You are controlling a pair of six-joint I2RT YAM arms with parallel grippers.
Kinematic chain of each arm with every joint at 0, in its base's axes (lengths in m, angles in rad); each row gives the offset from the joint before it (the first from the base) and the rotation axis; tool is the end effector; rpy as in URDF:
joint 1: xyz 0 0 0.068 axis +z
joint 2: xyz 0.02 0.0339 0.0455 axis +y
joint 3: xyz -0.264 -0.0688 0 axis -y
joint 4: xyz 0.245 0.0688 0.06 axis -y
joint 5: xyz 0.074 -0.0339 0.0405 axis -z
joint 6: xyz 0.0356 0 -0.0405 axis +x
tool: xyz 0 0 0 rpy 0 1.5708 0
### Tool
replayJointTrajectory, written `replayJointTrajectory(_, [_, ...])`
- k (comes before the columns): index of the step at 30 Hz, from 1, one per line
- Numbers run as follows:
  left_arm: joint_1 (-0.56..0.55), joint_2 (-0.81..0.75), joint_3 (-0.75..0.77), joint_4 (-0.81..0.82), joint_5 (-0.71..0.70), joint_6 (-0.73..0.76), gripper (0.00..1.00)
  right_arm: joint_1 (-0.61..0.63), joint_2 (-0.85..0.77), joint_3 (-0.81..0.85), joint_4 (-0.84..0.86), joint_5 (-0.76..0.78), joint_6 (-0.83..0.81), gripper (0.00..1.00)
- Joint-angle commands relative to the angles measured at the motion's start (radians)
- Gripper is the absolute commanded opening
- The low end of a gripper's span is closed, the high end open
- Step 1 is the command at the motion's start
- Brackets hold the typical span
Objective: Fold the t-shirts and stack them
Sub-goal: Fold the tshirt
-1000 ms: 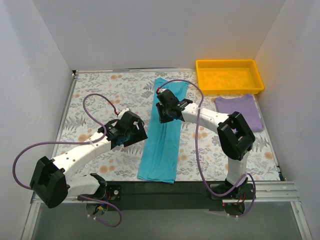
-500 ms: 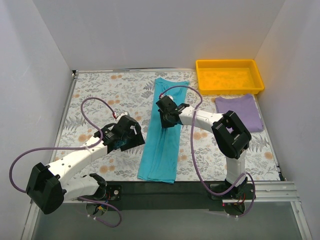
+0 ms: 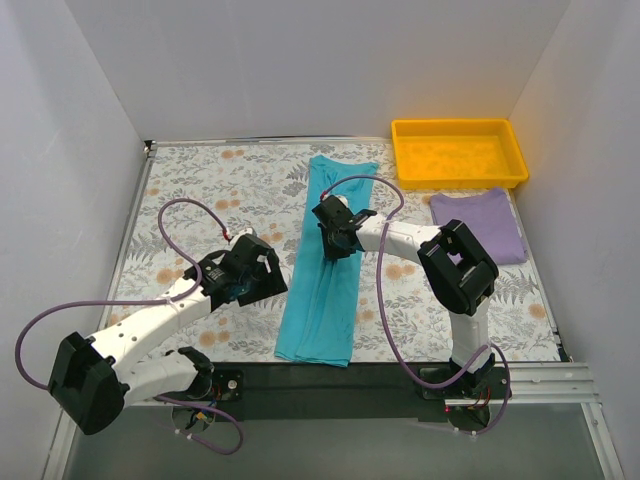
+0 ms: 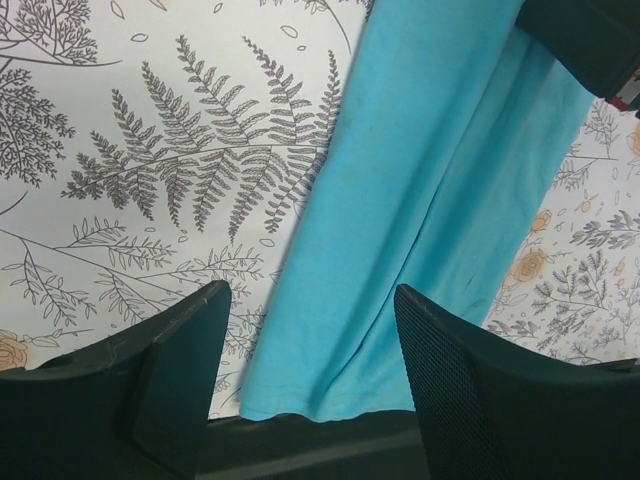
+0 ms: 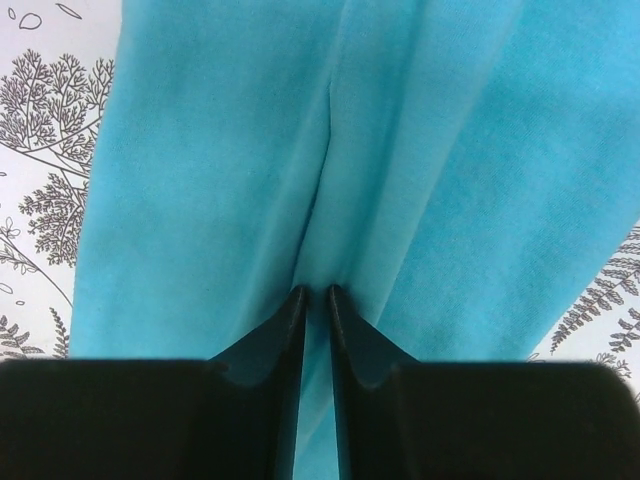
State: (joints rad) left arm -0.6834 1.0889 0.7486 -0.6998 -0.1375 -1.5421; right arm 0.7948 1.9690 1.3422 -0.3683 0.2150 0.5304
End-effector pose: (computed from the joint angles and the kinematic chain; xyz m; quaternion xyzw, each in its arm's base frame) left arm 0.1612 -0.1250 0.2280 -0.4171 0.8678 -0.2053 0.1751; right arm 0.2962 0.2910 0.1705 -0.0955 0.9490 0.0925 0.2858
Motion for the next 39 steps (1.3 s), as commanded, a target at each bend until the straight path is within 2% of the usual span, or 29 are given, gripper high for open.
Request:
replayJointTrajectory(1, [0.002, -0.029, -0.015, -0.012, 0.007, -0.001, 0.62, 0.011, -0.002, -0.003, 0.015, 0.017, 0.026, 0.20])
replayJointTrajectory(11, [0.001, -0.038, -0.026, -0.015, 0.009, -0.013, 0.62, 0.012, 0.011, 0.005, 0.023, 0.004, 0.037, 0.20])
replayJointTrajectory(15, [0.002, -0.037, -0.029, -0.013, 0.007, -0.015, 0.62, 0.012, -0.005, -0.002, 0.025, 0.006, 0.034, 0.01])
replayJointTrajectory(25, [0.002, -0.015, -0.045, 0.011, 0.024, -0.010, 0.61, 0.012, -0.108, -0.005, 0.025, -0.023, 0.000, 0.01])
replayJointTrajectory(34, [0.002, 0.025, -0.049, 0.042, 0.056, -0.004, 0.62, 0.011, -0.088, -0.005, 0.025, -0.071, -0.012, 0.01])
replayJointTrajectory(35, [0.002, 0.028, -0.051, 0.045, 0.068, -0.004, 0.62, 0.011, -0.088, -0.006, 0.026, -0.071, -0.009, 0.11])
replayJointTrajectory(38, [0.002, 0.042, -0.055, 0.063, 0.099, 0.005, 0.62, 0.012, -0.088, 0.006, 0.026, -0.103, -0.023, 0.25])
replayJointTrajectory(39, [0.002, 0.045, -0.057, 0.068, 0.108, 0.004, 0.62, 0.017, -0.093, 0.011, 0.026, -0.106, -0.039, 0.27])
